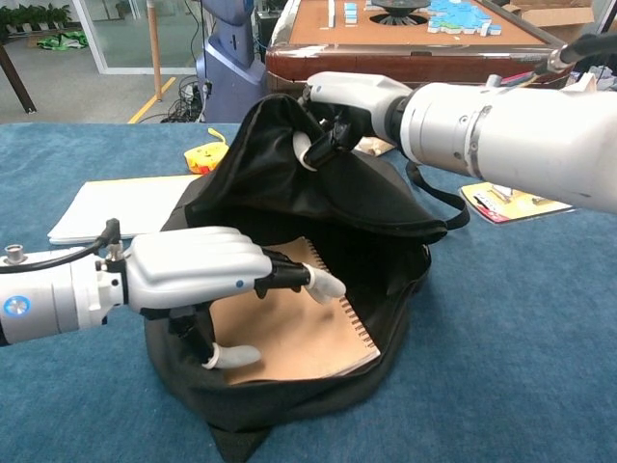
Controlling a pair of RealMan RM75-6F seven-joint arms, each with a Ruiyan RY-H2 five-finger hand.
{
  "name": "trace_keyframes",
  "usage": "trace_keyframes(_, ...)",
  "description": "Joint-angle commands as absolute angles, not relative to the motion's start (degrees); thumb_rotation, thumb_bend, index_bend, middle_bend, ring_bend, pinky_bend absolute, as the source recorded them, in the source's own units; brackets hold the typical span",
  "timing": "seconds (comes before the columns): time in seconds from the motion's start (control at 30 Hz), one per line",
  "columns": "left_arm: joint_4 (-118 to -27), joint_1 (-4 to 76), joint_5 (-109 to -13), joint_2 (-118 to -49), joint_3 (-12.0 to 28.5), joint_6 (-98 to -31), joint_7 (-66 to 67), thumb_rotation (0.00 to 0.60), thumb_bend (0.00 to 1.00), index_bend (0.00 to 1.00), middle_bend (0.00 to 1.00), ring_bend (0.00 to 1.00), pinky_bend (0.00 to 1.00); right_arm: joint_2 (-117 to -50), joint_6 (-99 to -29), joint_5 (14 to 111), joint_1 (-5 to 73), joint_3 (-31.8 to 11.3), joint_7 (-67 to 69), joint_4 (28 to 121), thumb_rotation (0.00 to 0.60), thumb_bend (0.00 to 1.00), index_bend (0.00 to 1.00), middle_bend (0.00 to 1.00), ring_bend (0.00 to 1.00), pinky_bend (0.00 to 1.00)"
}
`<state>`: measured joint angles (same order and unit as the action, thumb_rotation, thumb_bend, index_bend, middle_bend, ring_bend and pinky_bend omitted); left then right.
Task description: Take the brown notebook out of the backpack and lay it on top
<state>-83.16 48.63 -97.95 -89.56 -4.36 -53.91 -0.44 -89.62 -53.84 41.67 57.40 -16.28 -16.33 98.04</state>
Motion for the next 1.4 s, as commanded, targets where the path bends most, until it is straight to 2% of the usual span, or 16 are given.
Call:
trace_keyframes(0.03,-83.6,48.7,-97.6,-89.7,-4.4,-53.0,1.7,0.600,0.20,0.07,0.14,0.17,0.29,-89.4,-54.3,42.3,57.0,-15.8,-16.4,98.4,0.600,0.88,0.66,0.30,0.12,0.14)
trace_keyframes(0.3,-82.3,48.3,-97.4,-88.2,-4.6,-53.3,4.7,0.600,0.20,0.06,0.13,0.16,0.28,-88.6,-54.0,42.7,56.0,-15.0,-16.0,98.9,0.600,0.88,0.66,0.29,0.12,0.14)
trace_keyframes(0.53,-85.5,48.0,-96.5,-86.4,-5.5,-51.8,5.3,0.600,0.20,0.02,0.08,0.11,0.25,-88.2,-53.9,42.9,55.6,-14.7,-16.0,99.0,0.600,0.88,0.66,0.30,0.12,0.14)
trace_keyframes(1.13,-82.4,49.1,-92.6,-90.8,-3.1,-47.6,10.2,0.600,0.20,0.00,0.03,0.06,0.22,-88.0,-54.4,43.7,54.9,-14.8,-15.9,100.2,0.600,0.88,0.65,0.29,0.12,0.14)
trace_keyframes(1.4,-78.5,48.8,-91.2,-92.5,-1.5,-48.7,11.6,0.600,0.20,0.00,0.03,0.06,0.20,-88.0,-54.4,44.1,54.6,-14.7,-15.8,100.5,0.600,0.88,0.65,0.29,0.12,0.14)
